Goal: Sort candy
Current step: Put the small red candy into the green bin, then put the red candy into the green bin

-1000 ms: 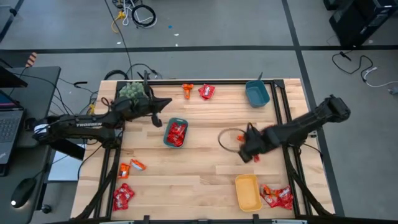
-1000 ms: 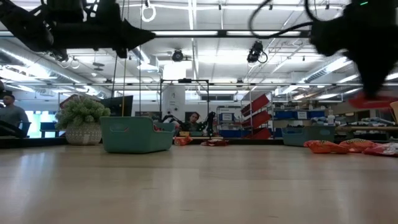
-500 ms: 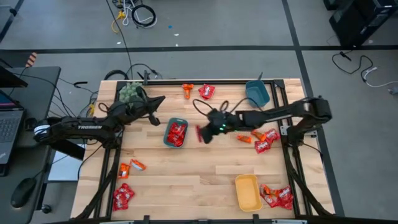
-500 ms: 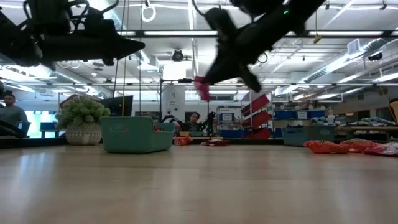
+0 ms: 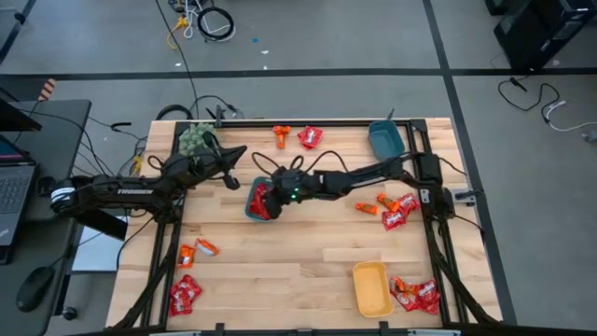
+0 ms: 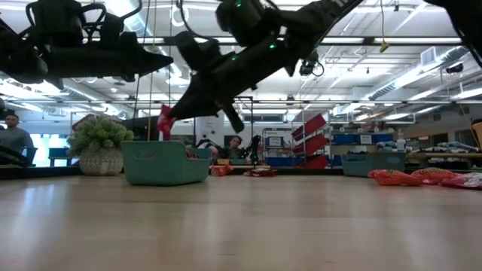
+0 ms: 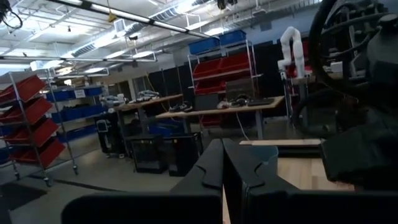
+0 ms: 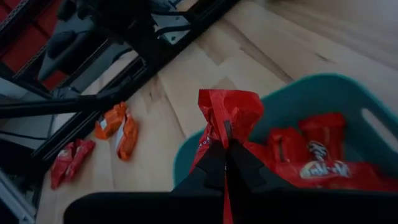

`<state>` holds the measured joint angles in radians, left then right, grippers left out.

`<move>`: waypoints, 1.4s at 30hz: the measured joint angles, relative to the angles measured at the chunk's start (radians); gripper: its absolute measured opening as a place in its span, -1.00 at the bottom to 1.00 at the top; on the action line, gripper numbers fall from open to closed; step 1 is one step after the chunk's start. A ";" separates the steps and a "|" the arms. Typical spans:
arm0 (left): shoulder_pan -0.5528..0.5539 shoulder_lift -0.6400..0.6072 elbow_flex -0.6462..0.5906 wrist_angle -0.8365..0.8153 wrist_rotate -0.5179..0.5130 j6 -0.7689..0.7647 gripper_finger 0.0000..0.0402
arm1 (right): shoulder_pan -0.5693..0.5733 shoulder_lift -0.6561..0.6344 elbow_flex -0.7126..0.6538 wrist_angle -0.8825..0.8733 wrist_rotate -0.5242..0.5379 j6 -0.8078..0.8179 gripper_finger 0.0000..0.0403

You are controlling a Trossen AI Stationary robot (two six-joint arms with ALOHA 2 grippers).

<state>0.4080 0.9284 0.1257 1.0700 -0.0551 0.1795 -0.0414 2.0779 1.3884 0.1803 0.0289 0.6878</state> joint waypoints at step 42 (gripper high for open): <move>-0.003 0.000 0.000 -0.042 0.004 0.019 -1.00 | 0.365 -0.465 -0.116 -0.978 0.032 0.145 -0.97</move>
<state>0.4049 0.9288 0.1257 1.0275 -0.0510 0.1982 0.3236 1.6126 1.2719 -0.7973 0.0605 0.8331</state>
